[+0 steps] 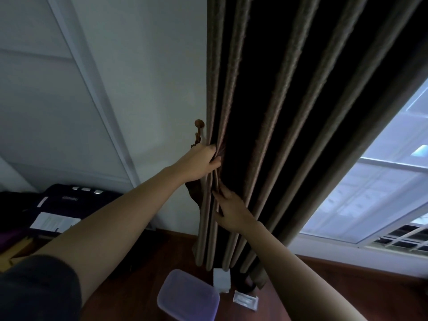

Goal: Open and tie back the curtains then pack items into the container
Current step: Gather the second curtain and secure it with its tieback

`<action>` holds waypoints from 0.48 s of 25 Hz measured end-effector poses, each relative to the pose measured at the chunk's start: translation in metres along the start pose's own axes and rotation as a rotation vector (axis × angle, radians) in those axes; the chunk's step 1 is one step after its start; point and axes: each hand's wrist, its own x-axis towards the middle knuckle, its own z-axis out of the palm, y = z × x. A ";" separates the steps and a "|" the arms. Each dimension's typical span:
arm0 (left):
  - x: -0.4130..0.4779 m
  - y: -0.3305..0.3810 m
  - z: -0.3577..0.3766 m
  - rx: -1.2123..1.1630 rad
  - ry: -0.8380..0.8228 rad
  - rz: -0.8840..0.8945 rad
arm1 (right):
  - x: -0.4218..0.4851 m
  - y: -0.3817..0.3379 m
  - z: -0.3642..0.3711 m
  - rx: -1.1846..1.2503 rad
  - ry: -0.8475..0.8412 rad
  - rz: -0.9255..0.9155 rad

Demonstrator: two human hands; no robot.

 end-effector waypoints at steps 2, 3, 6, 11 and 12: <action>-0.005 -0.002 0.004 0.018 0.046 0.024 | -0.011 -0.004 -0.007 -0.053 0.453 0.029; -0.006 -0.003 0.005 0.029 0.060 0.040 | -0.015 -0.005 -0.016 -0.044 0.673 0.104; -0.005 -0.007 0.007 0.053 0.078 0.058 | -0.015 -0.008 -0.053 0.024 0.864 0.250; -0.011 -0.002 0.014 0.023 0.145 0.057 | -0.005 0.009 -0.069 0.111 0.503 0.101; -0.014 -0.001 0.016 -0.020 0.174 0.049 | -0.007 0.012 -0.064 0.117 0.469 0.061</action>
